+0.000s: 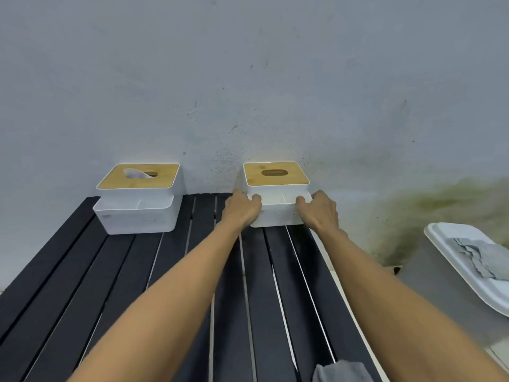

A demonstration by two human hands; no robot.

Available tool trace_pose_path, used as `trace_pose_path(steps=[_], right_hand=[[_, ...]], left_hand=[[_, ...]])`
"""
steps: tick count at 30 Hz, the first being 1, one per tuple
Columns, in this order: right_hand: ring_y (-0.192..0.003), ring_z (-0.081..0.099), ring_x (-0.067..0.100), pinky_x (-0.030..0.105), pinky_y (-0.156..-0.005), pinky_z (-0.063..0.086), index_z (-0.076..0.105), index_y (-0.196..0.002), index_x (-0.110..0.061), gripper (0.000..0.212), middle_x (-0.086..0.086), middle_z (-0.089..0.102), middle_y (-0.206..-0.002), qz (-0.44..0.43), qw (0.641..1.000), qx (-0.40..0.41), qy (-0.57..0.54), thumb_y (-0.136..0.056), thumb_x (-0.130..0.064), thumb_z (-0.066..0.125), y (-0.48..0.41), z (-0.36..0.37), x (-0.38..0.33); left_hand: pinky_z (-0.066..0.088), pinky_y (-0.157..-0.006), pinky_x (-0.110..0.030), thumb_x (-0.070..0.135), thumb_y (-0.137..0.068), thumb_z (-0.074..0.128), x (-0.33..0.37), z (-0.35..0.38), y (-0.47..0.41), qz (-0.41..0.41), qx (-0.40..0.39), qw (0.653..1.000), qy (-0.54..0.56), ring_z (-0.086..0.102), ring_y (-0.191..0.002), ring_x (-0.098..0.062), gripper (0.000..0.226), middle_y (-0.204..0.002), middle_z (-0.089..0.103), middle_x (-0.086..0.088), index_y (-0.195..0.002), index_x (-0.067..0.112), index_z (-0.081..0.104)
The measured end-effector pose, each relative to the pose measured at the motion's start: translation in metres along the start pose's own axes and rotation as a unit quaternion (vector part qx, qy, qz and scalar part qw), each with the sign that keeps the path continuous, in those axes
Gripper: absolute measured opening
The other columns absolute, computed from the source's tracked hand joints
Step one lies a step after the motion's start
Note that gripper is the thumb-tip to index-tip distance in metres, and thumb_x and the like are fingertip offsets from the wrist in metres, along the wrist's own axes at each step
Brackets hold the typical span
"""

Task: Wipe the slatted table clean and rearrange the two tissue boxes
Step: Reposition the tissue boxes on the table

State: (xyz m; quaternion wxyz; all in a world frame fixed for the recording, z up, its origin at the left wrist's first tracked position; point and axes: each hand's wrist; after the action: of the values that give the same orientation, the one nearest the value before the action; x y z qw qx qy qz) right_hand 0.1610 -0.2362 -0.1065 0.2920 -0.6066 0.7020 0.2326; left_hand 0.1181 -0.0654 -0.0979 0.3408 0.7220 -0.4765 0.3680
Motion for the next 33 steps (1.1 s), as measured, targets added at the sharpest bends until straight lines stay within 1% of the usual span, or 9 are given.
trace_pose_path(steps=[2,4,8,11,14,18,23,28,33], right_hand=[[-0.104,0.059,0.037,0.046,-0.089,0.053,0.048,-0.119,-0.009,0.038,0.015,0.052,-0.125,0.011,0.999,-0.013,-0.045,-0.095,-0.038,0.047,-0.001,0.003,0.000],[-0.099,0.061,0.036,0.045,-0.086,0.055,0.047,-0.114,-0.009,0.032,0.015,0.053,-0.123,0.025,0.995,-0.009,-0.092,-0.095,-0.034,0.045,-0.002,0.006,0.000],[-0.099,0.064,0.037,0.043,-0.087,0.054,0.050,-0.115,-0.006,0.030,0.015,0.054,-0.121,0.056,0.985,0.013,-0.161,-0.097,-0.027,0.039,-0.004,0.010,-0.001],[-0.097,0.064,0.036,0.046,-0.087,0.055,0.050,-0.102,-0.010,0.020,0.016,0.058,-0.114,0.051,0.983,0.032,-0.176,-0.097,-0.024,0.036,0.000,0.014,-0.003],[-0.094,0.064,0.036,0.049,-0.086,0.055,0.048,-0.094,-0.014,0.015,0.012,0.058,-0.106,0.015,0.981,0.056,-0.185,-0.096,-0.024,0.037,0.010,0.021,-0.007],[-0.093,0.063,0.035,0.050,-0.084,0.055,0.048,-0.095,-0.015,0.013,0.010,0.057,-0.104,-0.031,0.977,0.067,-0.202,-0.096,-0.024,0.039,0.025,0.032,-0.025],[-0.093,0.058,0.029,0.041,-0.073,0.047,0.049,-0.093,-0.012,0.013,0.013,0.057,-0.105,-0.067,0.975,0.049,-0.206,-0.098,-0.021,0.041,0.039,0.047,-0.054],[-0.097,0.058,0.031,0.046,-0.080,0.054,0.049,-0.094,-0.011,0.013,0.013,0.056,-0.106,-0.054,0.976,0.017,-0.209,-0.098,-0.021,0.041,0.050,0.065,-0.065],[-0.092,0.064,0.033,0.042,-0.077,0.054,0.049,-0.092,-0.012,0.015,0.016,0.060,-0.105,-0.028,0.976,-0.001,-0.216,-0.095,-0.023,0.040,0.054,0.076,-0.061]], left_hand=[[0.054,-0.065,-0.029,0.034,-0.095,0.039,0.000,0.009,0.000,-0.027,-0.018,0.999,0.009,0.069,-0.078,-0.025,0.053,-0.119,0.062,-0.018,-0.139,0.005,0.039],[0.056,-0.063,-0.026,0.028,-0.095,0.037,-0.001,0.015,-0.001,-0.042,-0.014,0.998,0.049,0.071,-0.063,-0.023,0.044,-0.111,0.065,-0.018,-0.131,0.003,0.045],[0.061,-0.079,-0.035,0.019,-0.096,0.038,-0.001,0.020,-0.003,-0.060,0.032,0.983,0.170,0.073,-0.070,-0.026,0.032,-0.115,0.062,-0.015,-0.115,0.001,0.057],[0.058,-0.053,-0.022,0.016,-0.096,0.039,-0.004,0.016,-0.002,-0.042,0.047,0.981,0.182,0.072,-0.078,-0.031,0.028,-0.118,0.060,-0.016,-0.105,-0.001,0.059],[0.044,-0.041,-0.011,0.015,-0.098,0.040,-0.010,0.006,0.002,-0.015,0.076,0.981,0.178,0.071,-0.076,-0.029,0.024,-0.098,0.062,-0.011,-0.086,0.004,0.058],[0.045,-0.050,-0.011,0.015,-0.099,0.041,-0.019,-0.020,0.012,0.035,0.120,0.978,0.168,0.071,-0.069,-0.021,0.031,-0.084,0.064,-0.008,-0.071,0.016,0.054],[0.053,-0.063,-0.025,0.015,-0.098,0.042,-0.037,-0.051,0.016,0.029,0.156,0.969,0.190,0.072,-0.084,-0.033,0.027,-0.085,0.064,-0.012,-0.076,0.014,0.057],[0.055,-0.061,-0.021,0.015,-0.099,0.041,-0.051,-0.068,0.015,-0.002,0.171,0.969,0.175,0.071,-0.072,-0.026,0.026,-0.091,0.066,-0.015,-0.089,0.004,0.062],[0.056,-0.062,-0.021,0.015,-0.100,0.041,-0.060,-0.072,0.012,-0.021,0.158,0.974,0.161,0.071,-0.066,-0.024,0.031,-0.094,0.057,0.000,-0.071,0.018,0.054]])
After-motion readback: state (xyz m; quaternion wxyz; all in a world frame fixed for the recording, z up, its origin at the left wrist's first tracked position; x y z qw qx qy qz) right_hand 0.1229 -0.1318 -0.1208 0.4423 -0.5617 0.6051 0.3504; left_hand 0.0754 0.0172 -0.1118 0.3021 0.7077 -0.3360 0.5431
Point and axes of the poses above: each hand's wrist, its own y-axis away from the middle knuckle, its own z-axis out of the palm, x = y × z
